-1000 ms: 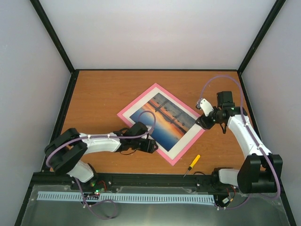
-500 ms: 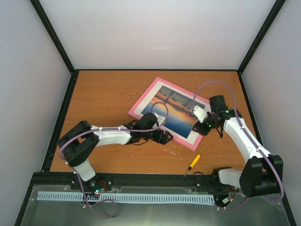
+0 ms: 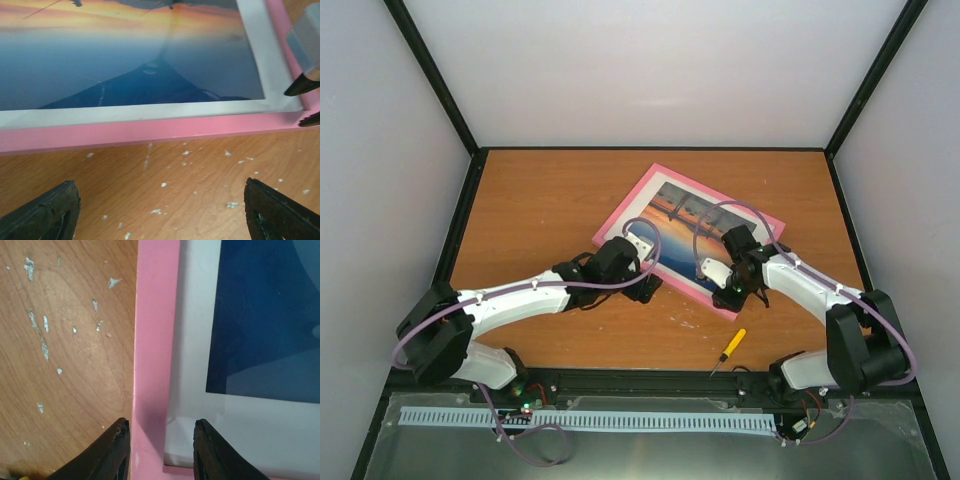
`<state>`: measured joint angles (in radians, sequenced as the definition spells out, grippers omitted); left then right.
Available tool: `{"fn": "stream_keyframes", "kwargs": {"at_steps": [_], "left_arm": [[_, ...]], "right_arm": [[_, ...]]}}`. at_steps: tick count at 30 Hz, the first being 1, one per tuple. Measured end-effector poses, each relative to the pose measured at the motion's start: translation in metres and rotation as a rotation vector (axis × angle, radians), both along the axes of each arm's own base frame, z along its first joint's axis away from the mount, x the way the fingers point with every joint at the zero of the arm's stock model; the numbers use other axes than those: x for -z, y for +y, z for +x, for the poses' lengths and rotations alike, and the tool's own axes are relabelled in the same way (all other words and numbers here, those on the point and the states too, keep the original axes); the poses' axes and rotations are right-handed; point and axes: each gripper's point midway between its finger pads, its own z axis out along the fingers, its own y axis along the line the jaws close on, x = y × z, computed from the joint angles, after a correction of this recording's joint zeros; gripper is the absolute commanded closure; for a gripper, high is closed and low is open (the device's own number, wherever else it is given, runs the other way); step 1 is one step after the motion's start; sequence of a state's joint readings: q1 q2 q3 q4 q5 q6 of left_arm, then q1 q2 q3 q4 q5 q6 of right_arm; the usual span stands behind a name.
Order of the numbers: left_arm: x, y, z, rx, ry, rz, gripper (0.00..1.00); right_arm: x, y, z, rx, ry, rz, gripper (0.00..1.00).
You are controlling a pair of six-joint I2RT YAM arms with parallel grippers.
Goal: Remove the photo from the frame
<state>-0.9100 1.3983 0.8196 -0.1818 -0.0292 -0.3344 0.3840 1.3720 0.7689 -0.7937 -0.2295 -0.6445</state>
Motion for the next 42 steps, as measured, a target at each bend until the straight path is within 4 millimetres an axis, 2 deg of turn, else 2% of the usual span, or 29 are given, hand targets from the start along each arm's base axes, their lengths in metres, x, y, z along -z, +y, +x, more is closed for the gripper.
{"fn": "stream_keyframes", "kwargs": {"at_steps": [7,9,10,13,14,15,16,18,19,24,28,33,35,38,42], "left_arm": [[0.005,0.013,0.005,0.009,-0.063,0.093,0.2],[0.009,0.015,0.005,0.021,-0.073,0.114,0.39],[0.01,0.016,0.004,0.03,-0.078,0.123,0.43],[0.014,0.014,-0.003,0.104,-0.086,0.142,0.44],[0.015,0.012,-0.005,0.128,-0.084,0.143,0.39],[0.017,0.01,-0.007,0.151,-0.083,0.146,0.32],[0.02,0.009,-0.008,0.168,-0.083,0.155,0.3],[0.026,0.008,-0.009,0.192,-0.081,0.176,0.29],[0.027,0.008,-0.009,0.201,-0.089,0.186,0.29],[0.017,0.001,-0.013,0.288,-0.21,0.185,0.3],[0.008,-0.008,-0.026,0.427,-0.353,0.222,0.31],[0.003,-0.019,-0.025,0.54,-0.533,0.333,0.31],[0.0,-0.022,-0.022,0.566,-0.605,0.369,0.31],[-0.007,-0.029,-0.015,0.591,-0.737,0.437,0.32],[0.0,-0.04,-0.012,0.64,-0.852,0.526,0.33]], "right_arm": [[0.006,0.009,-0.005,-0.029,-0.012,-0.021,0.69],[0.01,0.008,-0.008,-0.035,-0.013,-0.045,0.69],[0.013,0.007,-0.009,-0.037,-0.014,-0.058,0.69],[0.019,0.004,-0.011,-0.038,-0.021,-0.093,0.73],[0.02,0.002,-0.011,-0.039,-0.024,-0.105,0.75],[0.022,0.001,-0.012,-0.037,-0.026,-0.115,0.79],[0.024,-0.001,-0.012,-0.032,-0.028,-0.127,0.83],[0.025,-0.003,-0.011,-0.014,-0.028,-0.137,0.95],[0.025,-0.004,-0.01,-0.006,-0.031,-0.141,0.97],[0.021,-0.005,-0.007,-0.005,-0.051,-0.149,0.97],[-0.001,-0.002,-0.01,-0.02,-0.059,-0.124,0.97],[-0.054,0.013,-0.007,-0.041,-0.104,-0.022,0.97],[-0.068,0.019,-0.007,-0.055,-0.109,0.01,0.97],[-0.074,0.023,-0.013,-0.073,-0.085,0.037,0.97],[-0.074,0.026,-0.024,-0.085,-0.035,0.062,0.97]]}}
